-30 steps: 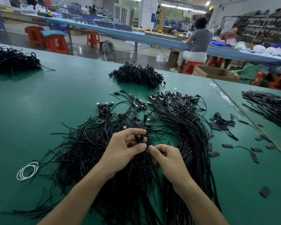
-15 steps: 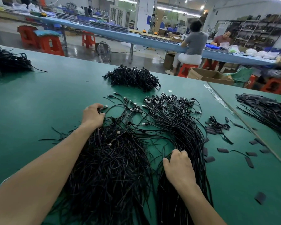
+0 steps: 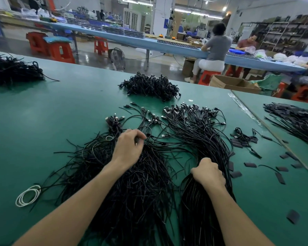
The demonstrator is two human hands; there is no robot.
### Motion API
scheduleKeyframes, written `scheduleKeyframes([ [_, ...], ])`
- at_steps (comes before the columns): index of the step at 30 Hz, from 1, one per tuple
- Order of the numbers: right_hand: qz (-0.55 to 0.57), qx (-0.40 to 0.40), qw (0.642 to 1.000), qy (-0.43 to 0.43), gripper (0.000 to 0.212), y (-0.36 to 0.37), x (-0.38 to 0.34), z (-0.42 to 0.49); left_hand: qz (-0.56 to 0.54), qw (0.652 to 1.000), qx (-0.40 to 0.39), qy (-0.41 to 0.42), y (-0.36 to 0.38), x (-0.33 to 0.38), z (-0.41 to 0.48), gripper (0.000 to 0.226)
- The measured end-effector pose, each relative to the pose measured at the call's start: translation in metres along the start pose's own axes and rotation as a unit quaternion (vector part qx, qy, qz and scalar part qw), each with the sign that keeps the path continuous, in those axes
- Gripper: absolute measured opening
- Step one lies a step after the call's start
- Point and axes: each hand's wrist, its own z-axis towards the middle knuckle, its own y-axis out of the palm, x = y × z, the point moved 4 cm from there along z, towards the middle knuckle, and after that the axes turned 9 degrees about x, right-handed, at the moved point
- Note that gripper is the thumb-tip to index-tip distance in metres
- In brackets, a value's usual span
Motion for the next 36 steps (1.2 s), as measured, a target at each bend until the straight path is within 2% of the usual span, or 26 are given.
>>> scheduleKeyframes([
  [3,0.072,-0.016,0.997,-0.003,0.016,0.000,0.006,0.005,-0.022,0.999,-0.034,0.023,0.008,0.011,-0.015,0.016],
  [6,0.208,-0.044,0.975,-0.056,0.023,-0.002,-0.003,0.000,-0.016,0.995,-0.080,0.054,0.020,0.020,-0.022,0.020],
  [7,0.268,-0.062,0.959,-0.065,0.024,-0.003,-0.009,-0.004,-0.013,0.993,-0.093,0.068,0.024,0.024,-0.024,0.026],
  [9,0.414,-0.128,0.900,-0.046,0.024,-0.009,-0.023,-0.014,-0.013,0.988,-0.127,0.091,0.032,0.030,-0.029,0.043],
  [11,0.488,-0.193,0.851,-0.034,0.026,-0.017,-0.035,-0.026,-0.012,0.979,-0.169,0.112,0.042,0.036,-0.033,0.057],
  [12,0.485,-0.205,0.849,-0.049,0.027,-0.022,-0.039,-0.032,-0.005,0.976,-0.183,0.122,0.047,0.039,-0.034,0.059],
  [13,0.460,-0.199,0.861,-0.082,0.028,-0.028,-0.043,-0.038,0.002,0.973,-0.192,0.131,0.052,0.042,-0.034,0.056],
  [15,0.387,-0.149,0.891,-0.185,0.033,-0.045,-0.050,-0.055,-0.003,0.969,-0.200,0.144,0.059,0.049,-0.035,0.046],
  [16,0.365,-0.117,0.893,-0.236,0.034,-0.055,-0.054,-0.064,-0.009,0.968,-0.197,0.153,0.060,0.052,-0.035,0.042],
  [17,0.362,-0.098,0.884,-0.277,0.032,-0.064,-0.058,-0.074,-0.008,0.967,-0.189,0.171,0.061,0.054,-0.035,0.038],
  [19,0.376,-0.109,0.855,-0.340,0.027,-0.078,-0.064,-0.092,-0.008,0.967,-0.165,0.195,0.059,0.053,-0.032,0.030],
  [21,0.379,-0.121,0.838,-0.373,0.026,-0.086,-0.061,-0.097,-0.049,0.979,-0.146,0.132,0.054,0.048,-0.025,0.019],
  [23,0.383,-0.087,0.851,-0.349,0.028,-0.091,-0.049,-0.086,-0.144,0.987,-0.071,0.008,0.041,0.041,-0.015,0.022],
  [25,0.363,-0.001,0.886,-0.290,0.032,-0.091,-0.031,-0.062,-0.216,0.974,0.045,-0.049,0.018,0.037,-0.008,0.037],
  [27,0.313,0.096,0.917,-0.227,0.034,-0.087,-0.012,-0.038,-0.216,0.966,0.142,-0.012,-0.010,0.040,-0.004,0.036],
  [29,0.273,0.181,0.928,-0.180,0.032,-0.083,0.003,-0.022,-0.213,0.955,0.202,0.044,-0.033,0.048,-0.004,0.036],
  [31,0.259,0.220,0.928,-0.151,0.031,-0.080,0.016,-0.014,-0.220,0.947,0.221,0.075,-0.047,0.053,-0.005,0.038],
  [33,0.214,0.175,0.951,-0.141,0.029,-0.072,0.020,-0.008,-0.172,0.955,0.214,0.116,-0.055,0.058,-0.007,0.034],
  [35,0.118,0.106,0.975,-0.159,0.022,-0.062,0.017,-0.012,-0.070,0.977,0.136,0.146,-0.051,0.062,-0.007,0.040],
  [36,0.081,0.085,0.975,-0.187,0.028,-0.058,0.011,-0.017,-0.013,0.986,0.074,0.149,-0.044,0.063,-0.009,0.045],
])
